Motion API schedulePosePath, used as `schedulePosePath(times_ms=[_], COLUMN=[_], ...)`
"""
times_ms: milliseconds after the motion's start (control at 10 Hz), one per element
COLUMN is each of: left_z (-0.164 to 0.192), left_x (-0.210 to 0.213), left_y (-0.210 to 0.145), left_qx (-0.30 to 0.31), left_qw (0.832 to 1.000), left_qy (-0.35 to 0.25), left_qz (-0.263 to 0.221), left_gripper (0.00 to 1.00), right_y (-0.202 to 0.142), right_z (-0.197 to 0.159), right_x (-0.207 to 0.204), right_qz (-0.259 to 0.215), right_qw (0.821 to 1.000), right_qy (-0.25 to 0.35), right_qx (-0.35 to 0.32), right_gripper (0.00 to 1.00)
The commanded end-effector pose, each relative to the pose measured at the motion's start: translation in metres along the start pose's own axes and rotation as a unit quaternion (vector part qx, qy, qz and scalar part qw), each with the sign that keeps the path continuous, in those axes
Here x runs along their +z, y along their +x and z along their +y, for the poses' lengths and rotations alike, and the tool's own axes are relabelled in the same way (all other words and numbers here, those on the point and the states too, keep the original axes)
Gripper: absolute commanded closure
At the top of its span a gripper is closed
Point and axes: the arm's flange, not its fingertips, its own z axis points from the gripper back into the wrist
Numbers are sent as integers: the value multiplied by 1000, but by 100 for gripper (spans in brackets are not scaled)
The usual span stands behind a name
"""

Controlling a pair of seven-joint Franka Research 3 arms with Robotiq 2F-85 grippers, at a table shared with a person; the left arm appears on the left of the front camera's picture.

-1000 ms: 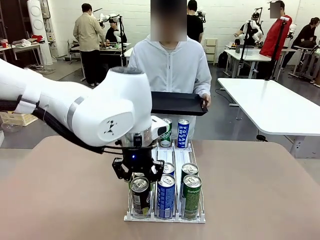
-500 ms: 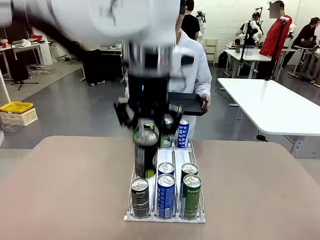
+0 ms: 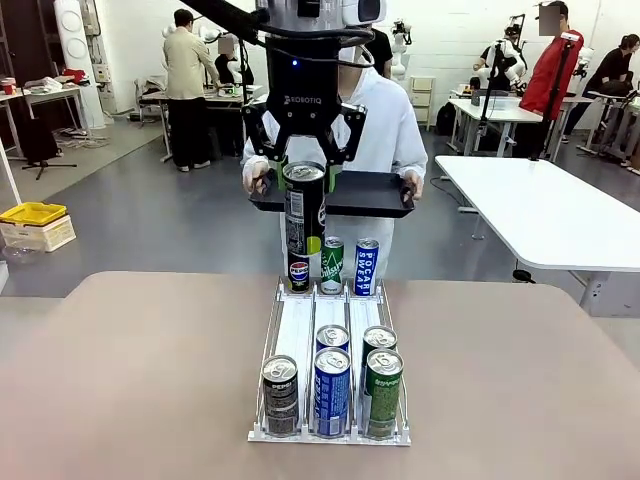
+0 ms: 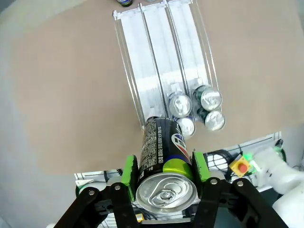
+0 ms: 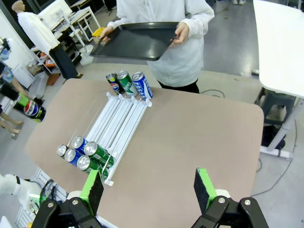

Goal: Retrieve and hand over the desired beverage to the person.
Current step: Pick up a can of the same type that the person held from the Automatic Can Dispenser, then place the picked can on the Handle tray extended by the person.

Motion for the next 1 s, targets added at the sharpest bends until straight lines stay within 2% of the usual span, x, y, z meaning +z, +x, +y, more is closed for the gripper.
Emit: schedulePosePath(times_ms=[0,100,200,900], left_z=[6,10,8,8], left_x=[3,-2,-7,-7], left_y=[17,15,18,18], left_qx=[22,12,11,11], left_qw=[999,999,1000,1000], left_qy=[-19,-14,-7,-7], left_qz=[27,32,9,9], left_gripper=[62,62,62,62], right_y=[0,0,0,0], right_z=[-1,-1,-1,-1], right_x=[-2,-2,-2,-2], right_qz=[-1,-1,-1,-1], right_qw=[1000,1000,1000,1000], right_qy=[7,7,7,7], right_qx=[0,0,0,0], right_gripper=[0,0,0,0])
